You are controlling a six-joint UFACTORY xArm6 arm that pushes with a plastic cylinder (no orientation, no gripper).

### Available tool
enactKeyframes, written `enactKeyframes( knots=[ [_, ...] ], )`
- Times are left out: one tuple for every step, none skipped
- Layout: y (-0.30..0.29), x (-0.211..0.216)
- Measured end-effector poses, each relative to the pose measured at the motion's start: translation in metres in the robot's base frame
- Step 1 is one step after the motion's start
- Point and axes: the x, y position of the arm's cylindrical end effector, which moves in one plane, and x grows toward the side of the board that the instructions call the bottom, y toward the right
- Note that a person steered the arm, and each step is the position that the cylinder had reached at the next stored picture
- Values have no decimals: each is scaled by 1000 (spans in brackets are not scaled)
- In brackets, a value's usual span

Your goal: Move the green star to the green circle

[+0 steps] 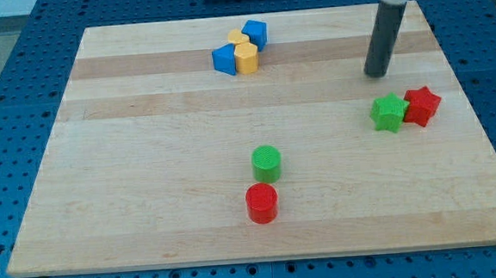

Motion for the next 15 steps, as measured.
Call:
enactKeyframes(
  knots=[
    [63, 31],
    [80, 93],
    [75, 100],
    [66, 94],
    [49, 91],
    [29, 97],
    [11, 100],
    [-8, 100],
    [-27, 105],
    [-47, 113],
    [-63, 119],
    [-78, 119],
    [-91, 119],
    [-107, 124],
    [-122, 132]
  ],
)
